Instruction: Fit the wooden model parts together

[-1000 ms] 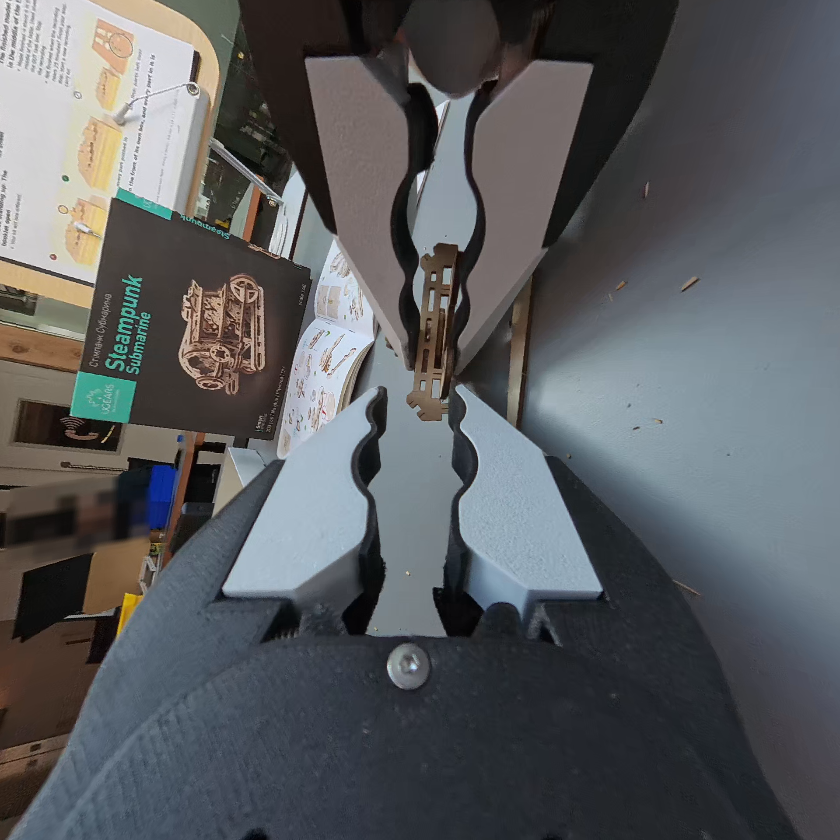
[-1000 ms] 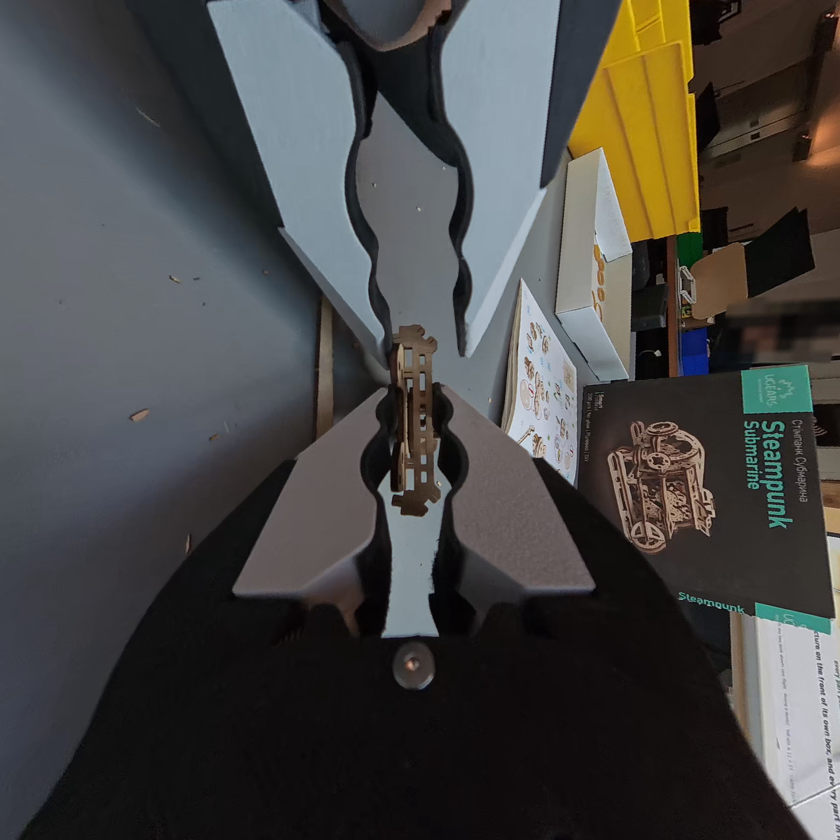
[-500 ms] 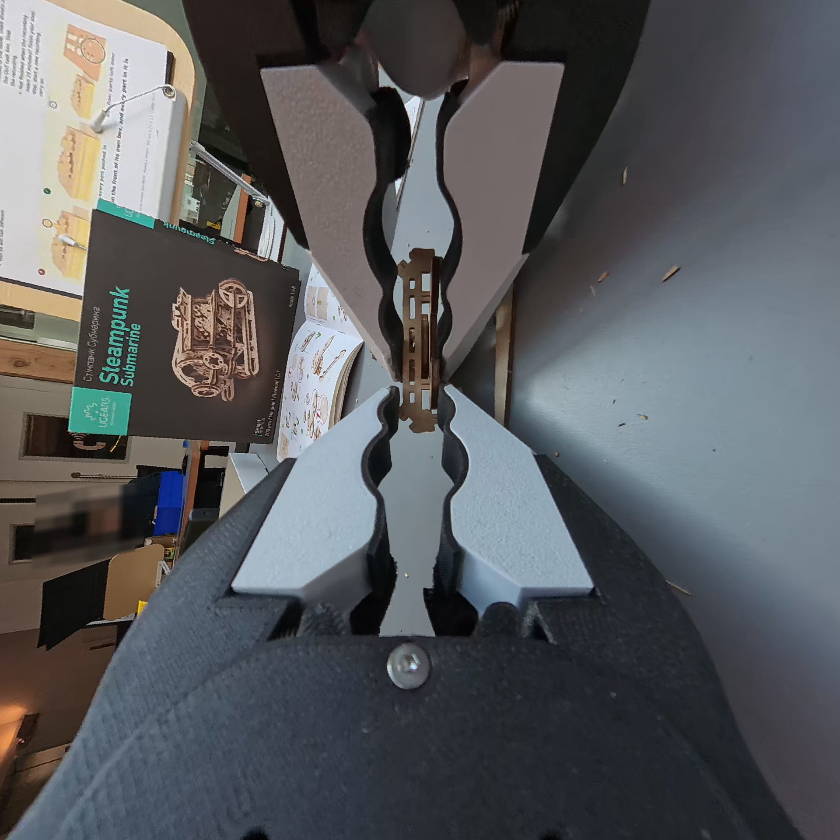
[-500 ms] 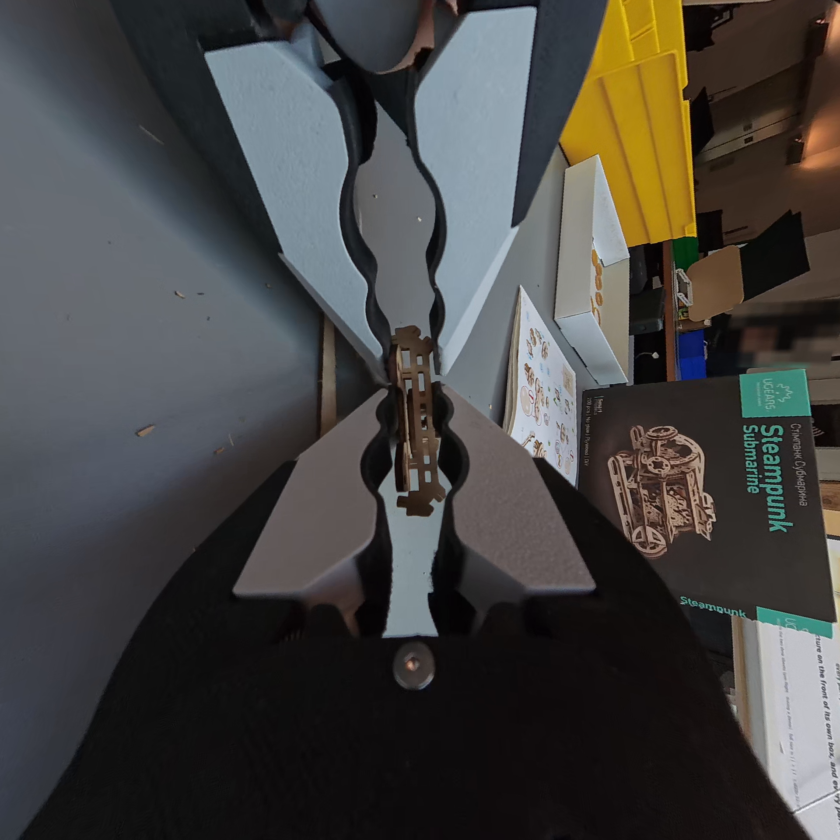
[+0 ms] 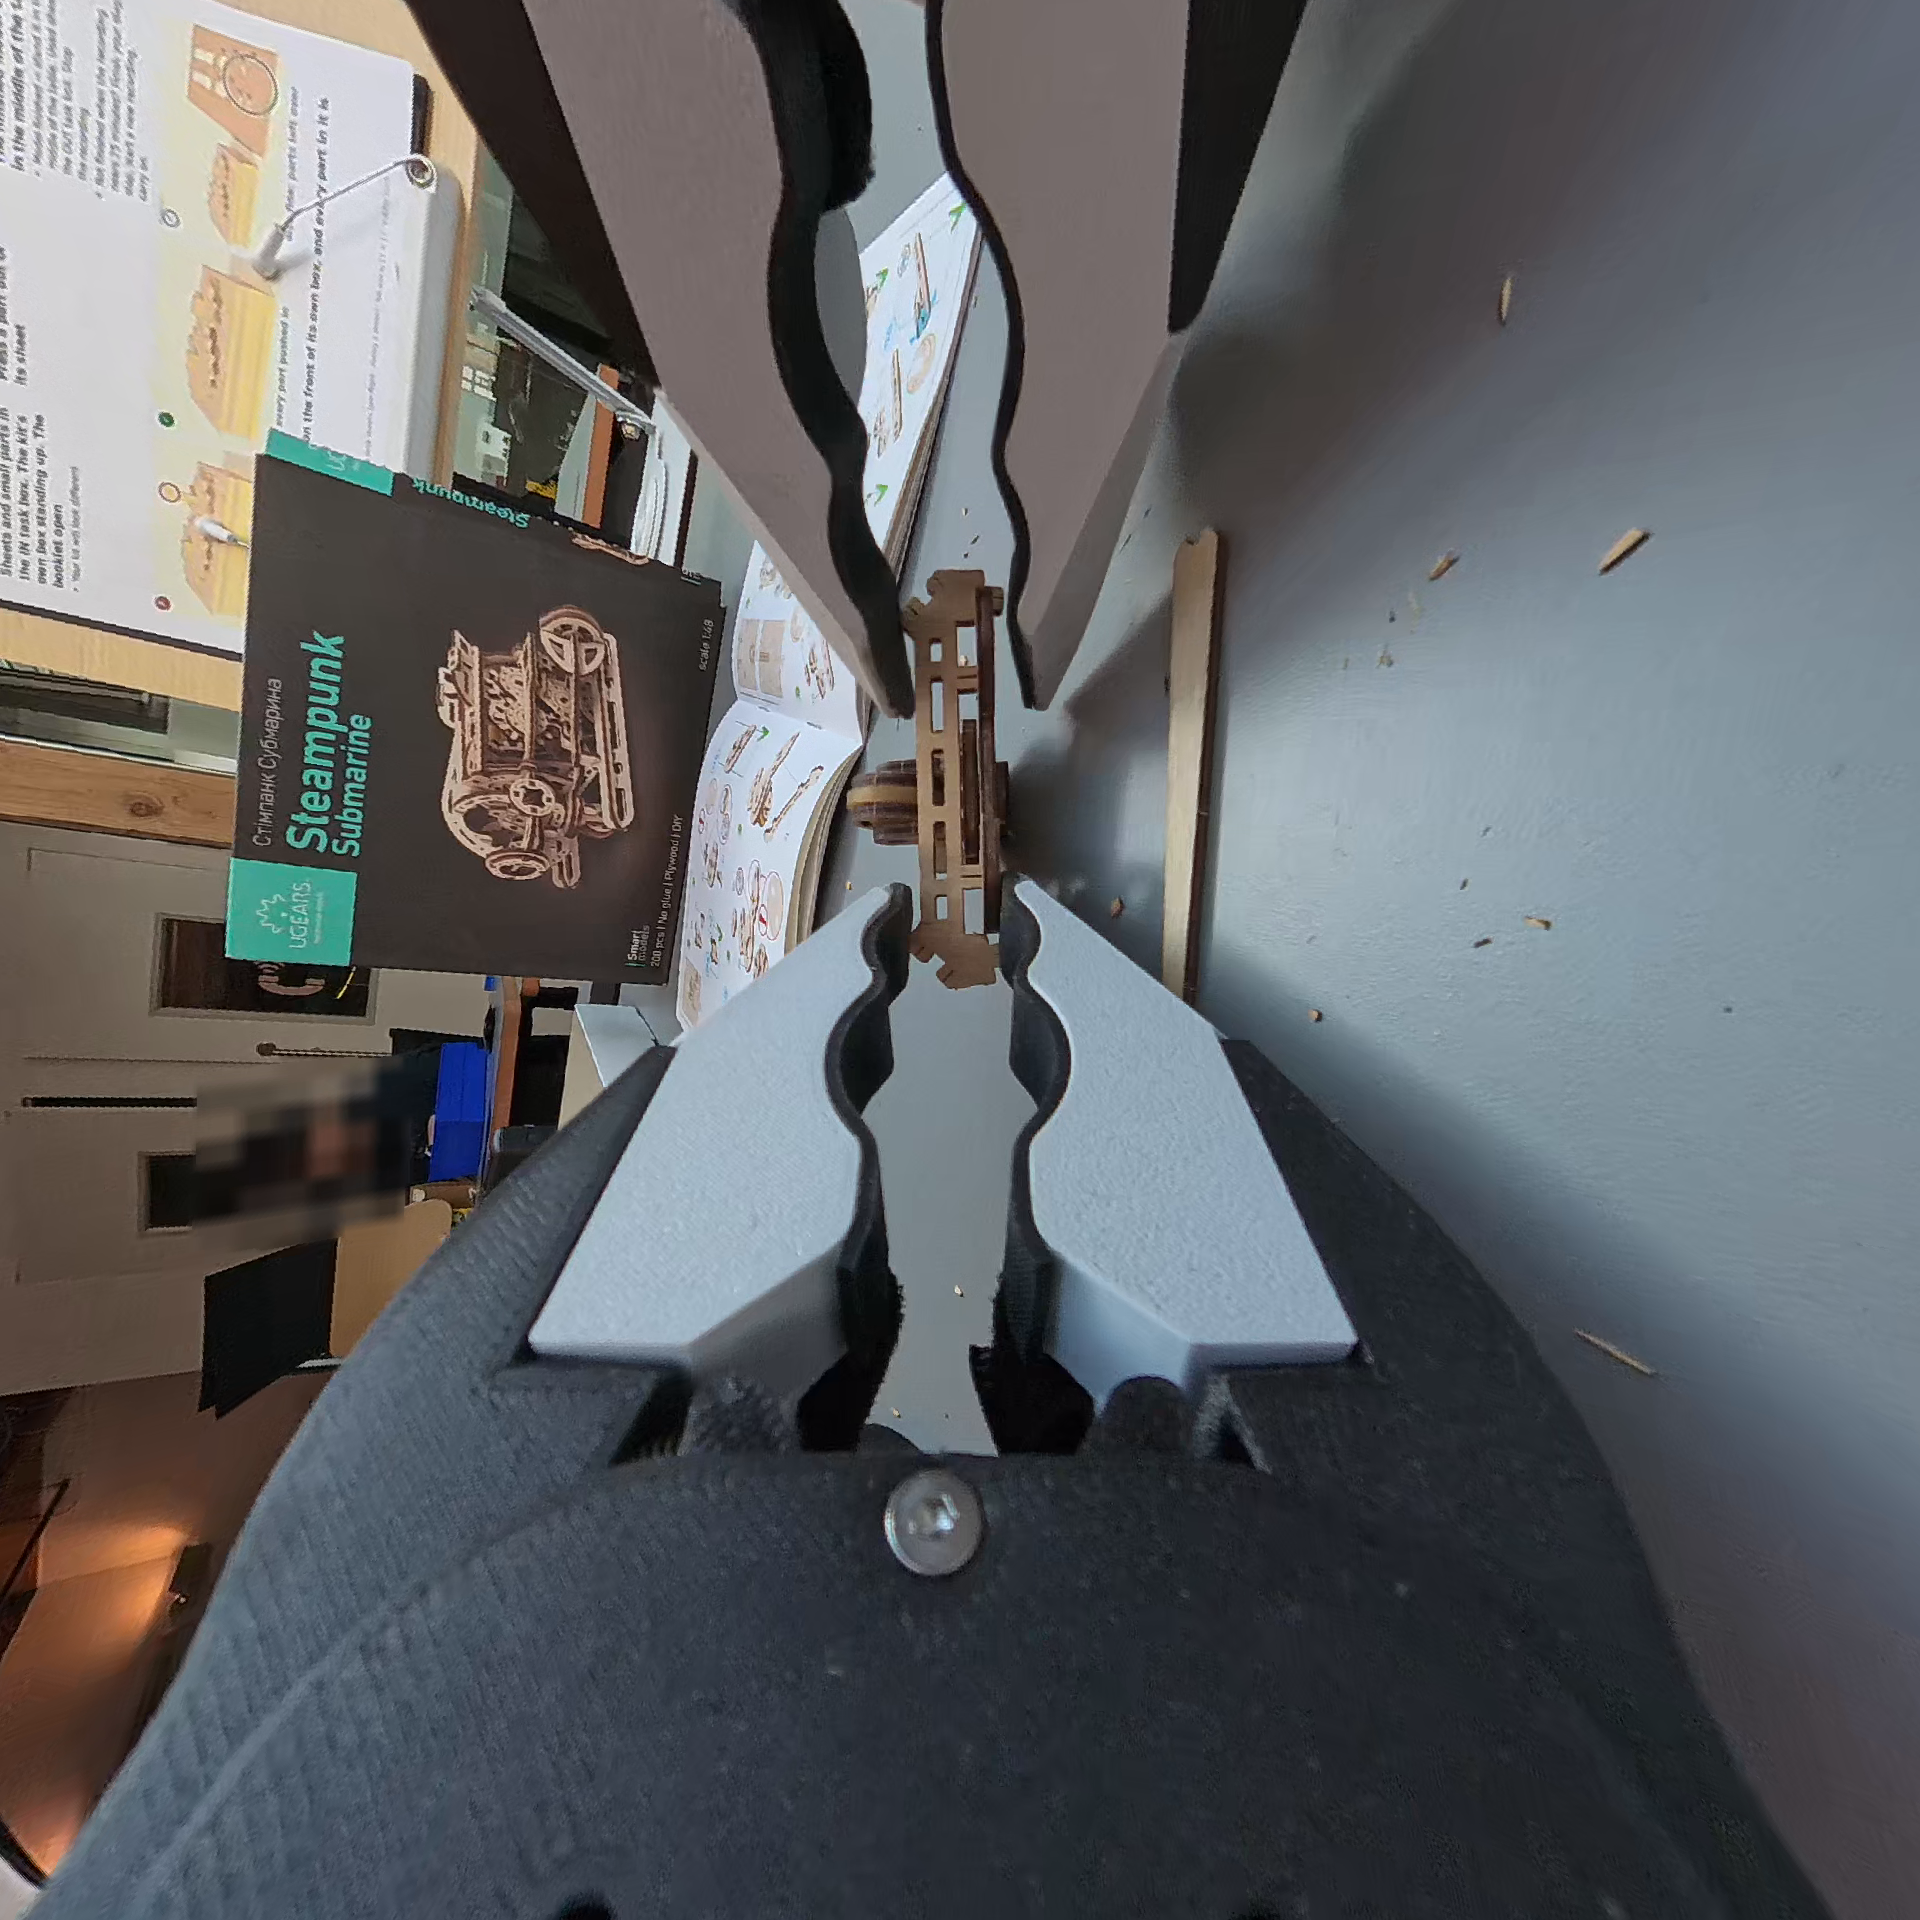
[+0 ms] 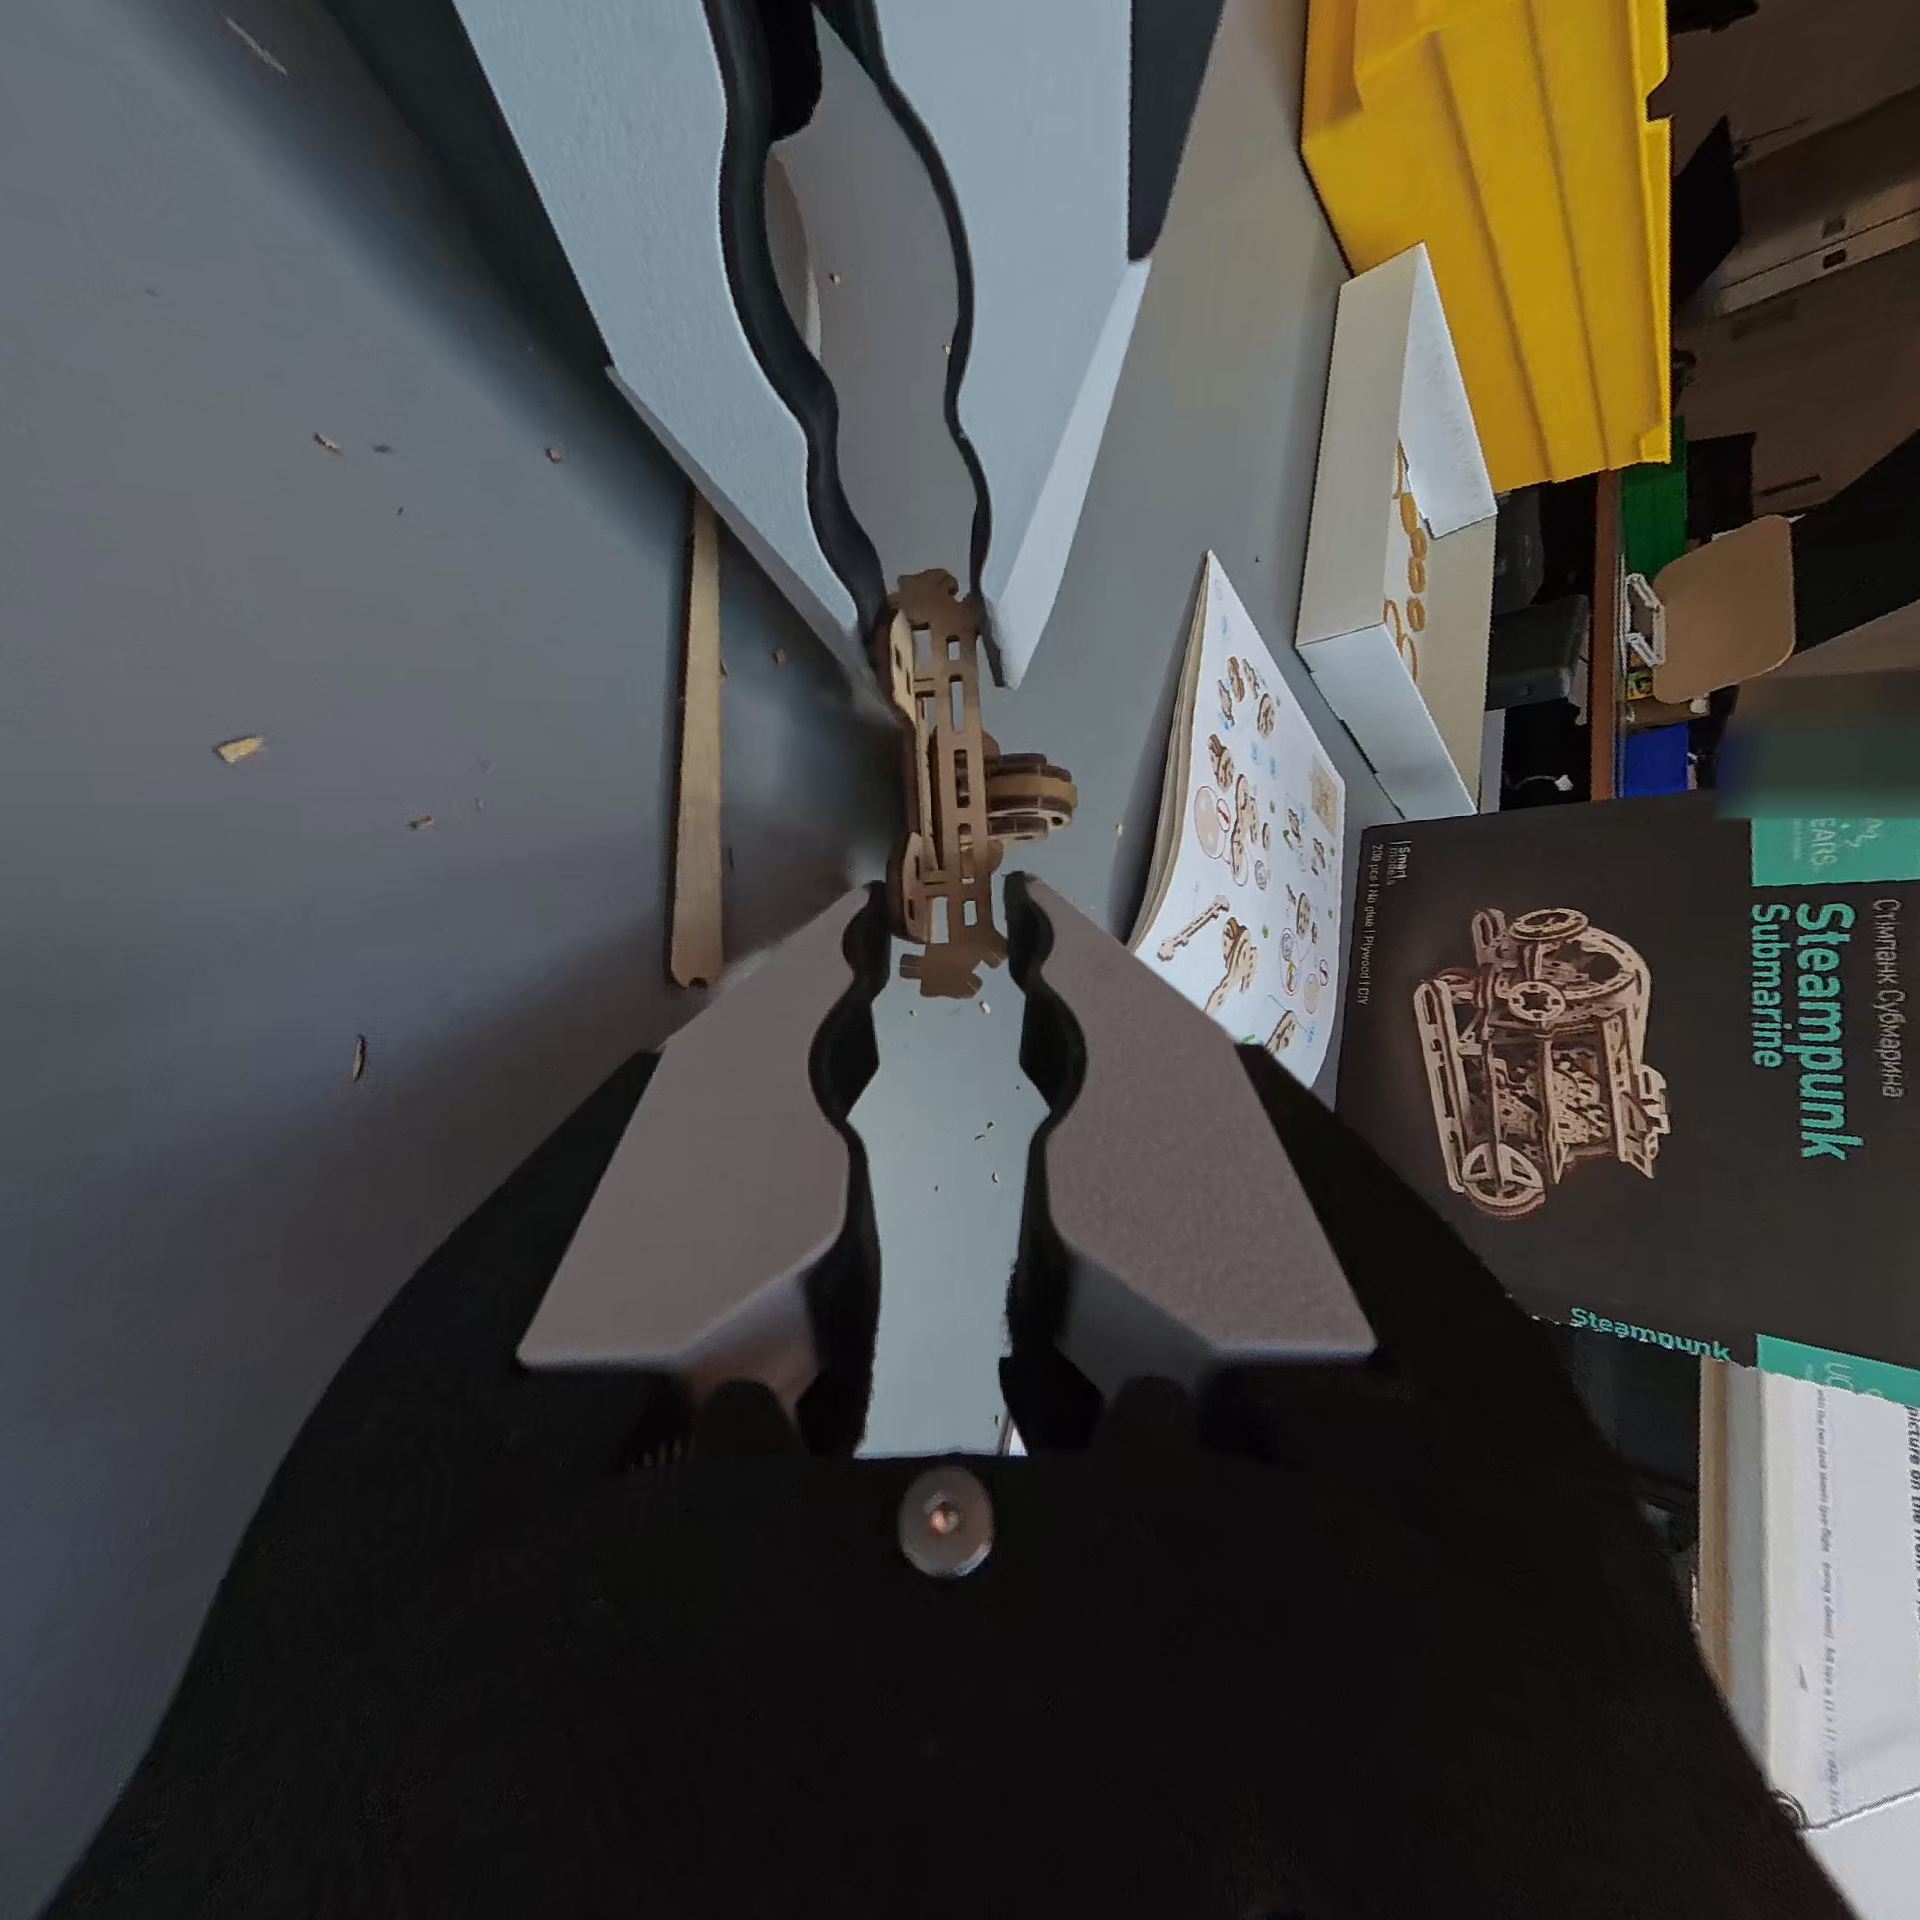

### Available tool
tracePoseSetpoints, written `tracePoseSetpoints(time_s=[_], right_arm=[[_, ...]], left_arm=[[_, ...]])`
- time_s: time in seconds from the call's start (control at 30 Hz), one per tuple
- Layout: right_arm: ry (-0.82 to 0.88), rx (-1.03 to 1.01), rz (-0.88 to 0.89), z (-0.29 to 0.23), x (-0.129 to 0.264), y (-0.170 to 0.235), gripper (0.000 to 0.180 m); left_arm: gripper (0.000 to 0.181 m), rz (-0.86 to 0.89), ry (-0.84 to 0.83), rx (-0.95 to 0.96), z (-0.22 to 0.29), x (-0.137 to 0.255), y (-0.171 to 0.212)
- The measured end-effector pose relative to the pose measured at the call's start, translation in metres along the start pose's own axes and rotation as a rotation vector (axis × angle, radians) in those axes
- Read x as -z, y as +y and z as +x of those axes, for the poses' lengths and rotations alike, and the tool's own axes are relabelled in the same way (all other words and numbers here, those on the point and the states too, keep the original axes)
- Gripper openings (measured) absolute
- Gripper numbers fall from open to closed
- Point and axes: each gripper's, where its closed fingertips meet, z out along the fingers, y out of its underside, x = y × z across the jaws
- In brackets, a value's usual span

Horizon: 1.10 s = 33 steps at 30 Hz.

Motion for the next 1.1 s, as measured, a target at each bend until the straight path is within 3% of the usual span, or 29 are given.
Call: tracePoseSetpoints(time_s=[0.5,1.1], right_arm=[[0.097,0.152,-0.092,0.0046,-0.0068,0.0045,0.02],[0.083,0.101,-0.074,0.0031,-0.0068,-0.0006,0.014]], left_arm=[[0.015,0.023,0.008,0.02,-0.0016,0.001,-0.0033],[0.015,0.008,-0.002,-0.005,-0.001,-0.0005,-0.0007]])
